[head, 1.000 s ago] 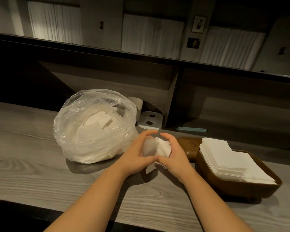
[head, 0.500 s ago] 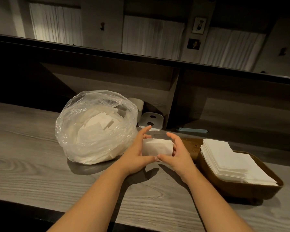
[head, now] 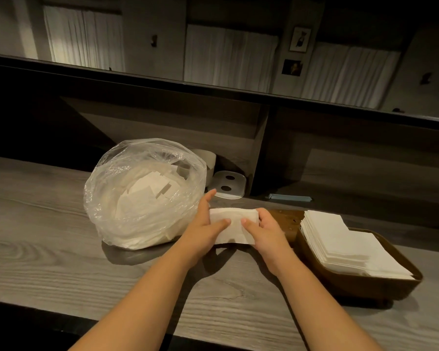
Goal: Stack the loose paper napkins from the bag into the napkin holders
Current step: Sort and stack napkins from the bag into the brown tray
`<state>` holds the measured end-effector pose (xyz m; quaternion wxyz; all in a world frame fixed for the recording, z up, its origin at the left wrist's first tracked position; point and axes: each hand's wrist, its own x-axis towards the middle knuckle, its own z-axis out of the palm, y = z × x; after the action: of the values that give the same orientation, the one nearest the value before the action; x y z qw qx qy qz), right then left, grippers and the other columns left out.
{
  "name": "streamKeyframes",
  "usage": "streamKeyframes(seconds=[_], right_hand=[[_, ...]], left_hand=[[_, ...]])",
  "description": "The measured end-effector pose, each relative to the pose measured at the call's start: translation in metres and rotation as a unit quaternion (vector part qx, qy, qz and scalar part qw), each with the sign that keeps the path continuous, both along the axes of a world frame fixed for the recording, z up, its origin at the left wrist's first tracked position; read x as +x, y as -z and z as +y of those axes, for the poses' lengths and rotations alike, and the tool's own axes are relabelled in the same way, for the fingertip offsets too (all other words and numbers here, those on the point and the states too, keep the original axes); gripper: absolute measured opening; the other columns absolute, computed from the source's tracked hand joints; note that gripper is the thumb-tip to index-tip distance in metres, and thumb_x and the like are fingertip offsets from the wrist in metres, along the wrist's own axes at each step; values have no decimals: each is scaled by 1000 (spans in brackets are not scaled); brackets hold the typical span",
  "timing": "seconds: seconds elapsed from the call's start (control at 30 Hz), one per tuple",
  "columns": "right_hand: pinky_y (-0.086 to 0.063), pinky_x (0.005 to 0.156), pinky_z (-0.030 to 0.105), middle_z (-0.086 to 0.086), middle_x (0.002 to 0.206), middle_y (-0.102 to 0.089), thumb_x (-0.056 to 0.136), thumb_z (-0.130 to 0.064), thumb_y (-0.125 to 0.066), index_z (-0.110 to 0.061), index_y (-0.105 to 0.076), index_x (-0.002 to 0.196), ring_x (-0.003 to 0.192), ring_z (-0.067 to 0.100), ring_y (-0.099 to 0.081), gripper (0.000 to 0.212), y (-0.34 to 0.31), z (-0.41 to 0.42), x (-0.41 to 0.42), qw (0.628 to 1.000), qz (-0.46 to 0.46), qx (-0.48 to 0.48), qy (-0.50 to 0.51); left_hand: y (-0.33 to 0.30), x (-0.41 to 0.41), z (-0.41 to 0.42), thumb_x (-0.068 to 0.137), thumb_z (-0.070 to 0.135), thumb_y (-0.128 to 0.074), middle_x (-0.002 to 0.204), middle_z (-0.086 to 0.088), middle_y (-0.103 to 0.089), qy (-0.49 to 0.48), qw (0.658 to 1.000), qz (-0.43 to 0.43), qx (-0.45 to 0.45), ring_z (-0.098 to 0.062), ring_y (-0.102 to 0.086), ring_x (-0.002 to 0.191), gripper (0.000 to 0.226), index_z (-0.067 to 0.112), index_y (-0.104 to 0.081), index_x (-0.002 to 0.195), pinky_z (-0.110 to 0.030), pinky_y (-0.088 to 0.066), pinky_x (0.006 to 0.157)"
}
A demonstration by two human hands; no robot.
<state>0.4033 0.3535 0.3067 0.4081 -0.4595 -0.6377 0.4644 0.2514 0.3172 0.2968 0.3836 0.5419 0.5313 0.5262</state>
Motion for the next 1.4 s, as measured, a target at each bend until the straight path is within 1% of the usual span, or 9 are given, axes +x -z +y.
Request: streamKeyframes(seconds=[0.1,0.2,0.3,0.5,0.67,0.83,1.0,1.2,1.4], right_hand=[[-47,58,14,-13,102,-54,98,-25,-57,-27,-49,112,88,3,-55,17,-26,-6,-2,990,-114,79,-17],[-47,66,17,-15,97,-56,94,-26,-63,-32,-52,101,88,3,-56,14,-73,-15,10,970,-169,173,-13],[-50,66,18,-11,95,-64,90,-23,-68,-33,-57,92,86,4,-62,15,-126,-26,36,962,-168,213,-14],[-57,69,22,-4,99,-67,83,-17,-75,-22,-64,100,90,12,-67,21,-164,-29,91,979,-148,138,-16],[-59,79,34,1,100,-70,90,-29,-68,-18,-62,106,95,19,-69,20,-148,-29,132,998,37,8,57],[-59,68,35,0,95,-69,99,-23,-56,-21,-60,102,88,18,-69,5,-137,-33,183,990,67,-38,116],[-55,69,31,2,97,-67,101,-27,-53,-14,-55,121,89,17,-66,24,-118,-24,227,976,-129,-43,168],[-42,67,24,-3,106,-57,98,-30,-58,-15,-51,130,92,11,-53,36,-78,-12,213,944,-287,-3,163],[-44,100,32,7,149,-42,100,-29,-54,-15,-32,150,129,23,-50,57,-67,-8,207,907,-374,84,176]], left_hand=[[-16,4,-5,97,15,-59,128,6,-33,-27,999,-27,-1,-9,-52,94,74,45,-15,149,-13,-53,59],[-47,7,-11,93,10,-63,121,4,-47,-43,995,-90,13,-20,-60,99,69,42,-30,144,-33,-62,70],[-82,14,-17,86,3,-69,115,0,-61,31,996,-86,22,-21,-66,103,63,29,-46,139,-38,-60,84],[-127,60,-20,81,9,-76,111,1,-71,180,981,50,-44,-16,-70,101,43,24,-60,118,-36,-59,87],[-122,121,-14,81,13,-78,112,2,-69,121,992,-43,-6,-16,-69,102,39,25,-60,113,-38,-60,86],[-112,170,-14,83,12,-76,115,-1,-65,110,994,-5,9,-17,-65,106,47,20,-55,124,-37,-57,91],[-98,184,-10,96,18,-60,106,9,-59,-9,994,87,68,-6,-57,97,33,20,-54,128,-18,-46,77],[-83,188,-8,101,17,-50,128,5,-56,-40,982,178,53,-12,-52,113,33,22,-51,134,-28,-45,95],[-77,183,-8,104,31,-45,154,0,-38,-2,957,288,20,-23,-34,141,45,25,-37,148,-46,-34,114]])
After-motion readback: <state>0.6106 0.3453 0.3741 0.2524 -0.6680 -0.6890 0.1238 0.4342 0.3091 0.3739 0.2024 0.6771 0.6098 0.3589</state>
